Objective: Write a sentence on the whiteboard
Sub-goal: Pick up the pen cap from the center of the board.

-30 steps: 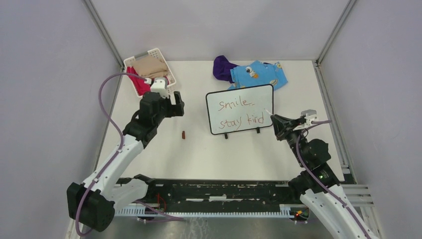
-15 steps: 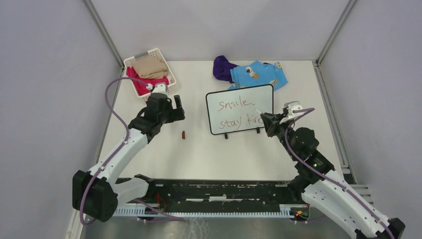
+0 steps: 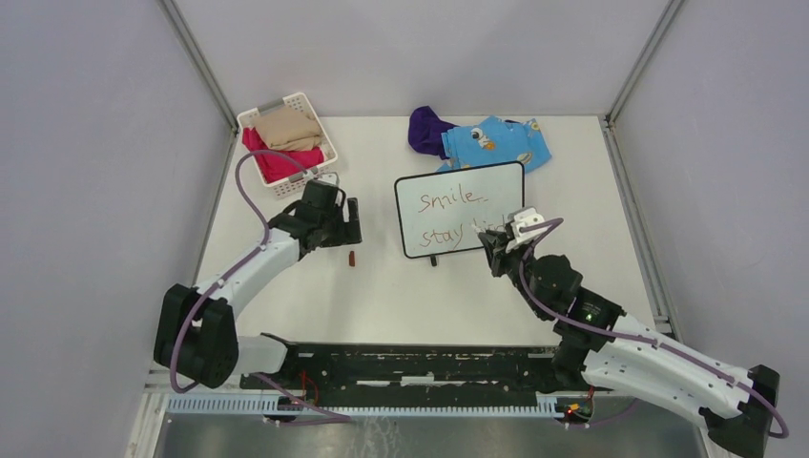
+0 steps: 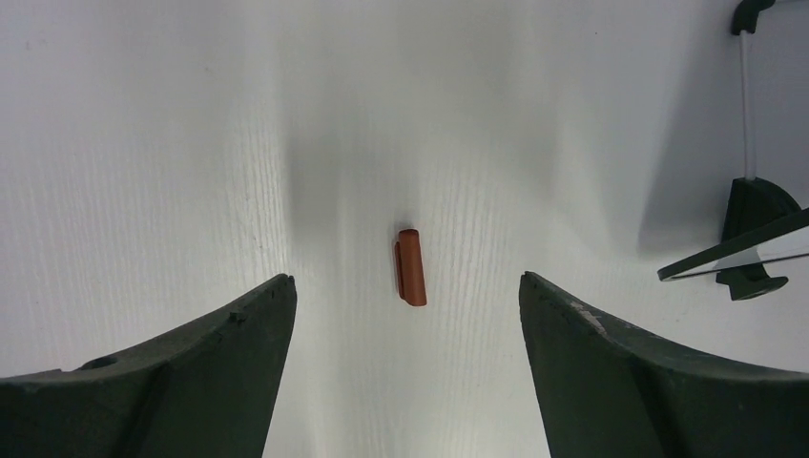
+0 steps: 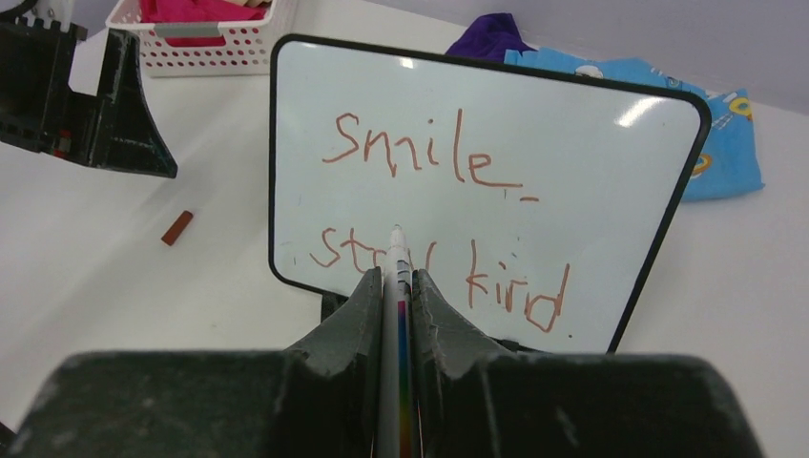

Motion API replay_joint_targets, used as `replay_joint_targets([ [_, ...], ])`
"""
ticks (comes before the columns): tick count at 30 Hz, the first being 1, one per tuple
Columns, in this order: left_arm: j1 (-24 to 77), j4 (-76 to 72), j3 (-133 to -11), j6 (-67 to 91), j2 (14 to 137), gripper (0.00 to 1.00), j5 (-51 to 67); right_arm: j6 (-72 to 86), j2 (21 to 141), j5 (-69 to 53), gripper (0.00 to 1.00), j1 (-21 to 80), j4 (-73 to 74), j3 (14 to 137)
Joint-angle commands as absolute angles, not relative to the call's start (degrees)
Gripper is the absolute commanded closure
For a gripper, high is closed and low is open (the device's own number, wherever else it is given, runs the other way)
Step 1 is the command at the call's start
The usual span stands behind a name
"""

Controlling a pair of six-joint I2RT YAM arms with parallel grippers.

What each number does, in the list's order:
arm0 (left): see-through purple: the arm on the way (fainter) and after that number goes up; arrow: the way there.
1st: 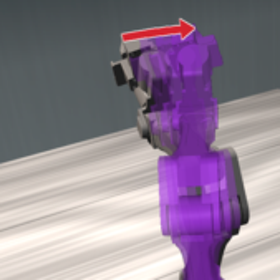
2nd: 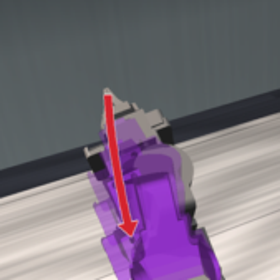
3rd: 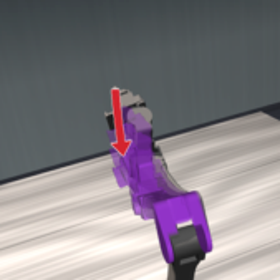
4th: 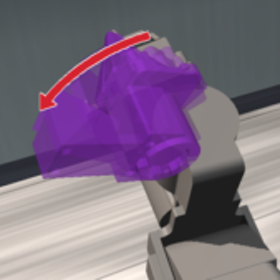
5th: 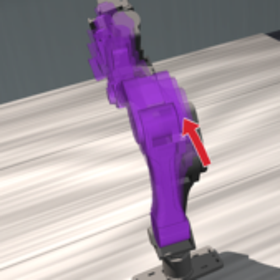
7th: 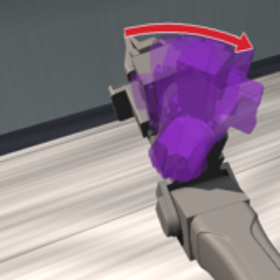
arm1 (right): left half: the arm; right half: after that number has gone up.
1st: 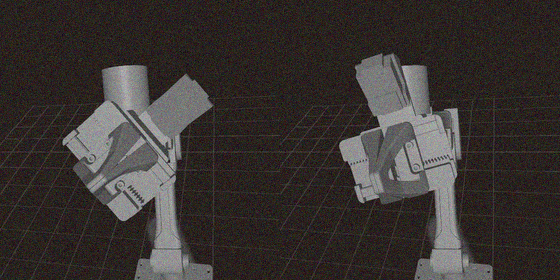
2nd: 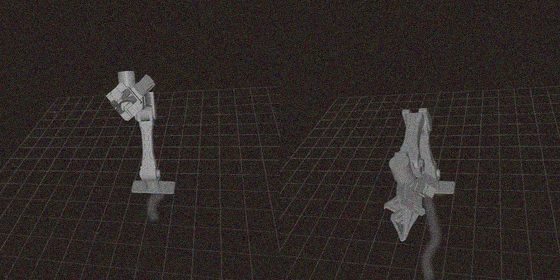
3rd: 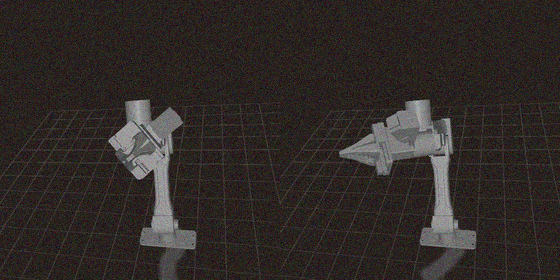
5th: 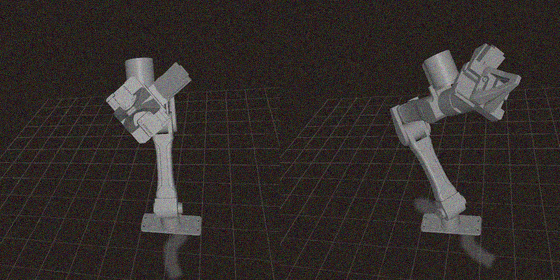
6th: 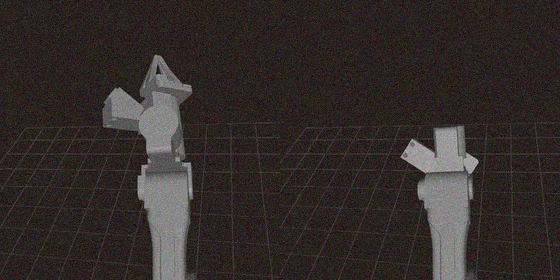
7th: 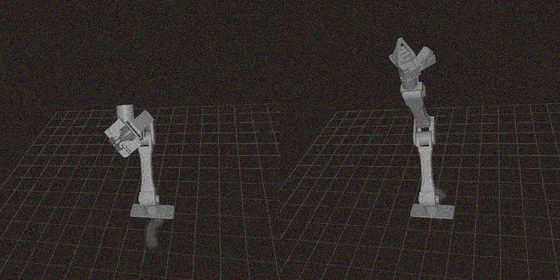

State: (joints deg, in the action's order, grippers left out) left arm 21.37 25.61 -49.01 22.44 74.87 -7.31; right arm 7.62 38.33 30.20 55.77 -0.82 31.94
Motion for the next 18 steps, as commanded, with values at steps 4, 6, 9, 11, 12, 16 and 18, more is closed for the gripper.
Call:
replay_joint_targets([
  [4,23.5,25.3,-53.1,20.8,80.1,0.14,-8.0,4.6,30.6,28.5,1.0,56.1,-3.2,25.8],
  [6,23.7,25.3,-54.4,21.6,82.2,0.19,-8.5,4.4,29.1,28.6,1.0,56.1,-2.4,24.9],
  [9,23.7,25.4,-55.6,22.3,84.5,0.25,-9.8,4.4,27.8,29.8,1.0,56.1,-0.5,24.3],
  [11,23.7,25.3,-56.0,22.3,85.8,0.29,-10.6,4.5,27.2,30.5,1.0,56.1,1.0,23.8],
  [12,23.7,25.2,-56.0,22.3,86.5,0.31,-10.7,4.6,26.9,30.7,1.0,56.1,1.6,23.6],
  [16,23.7,24.7,-55.4,22.5,88.8,0.36,-9.8,4.9,25.5,31.5,1.0,56.0,1.6,22.0],
  [18,23.7,24.5,-55.4,22.5,89.9,0.38,-9.5,5.0,25.2,31.6,1.0,56.1,1.1,21.6],
])
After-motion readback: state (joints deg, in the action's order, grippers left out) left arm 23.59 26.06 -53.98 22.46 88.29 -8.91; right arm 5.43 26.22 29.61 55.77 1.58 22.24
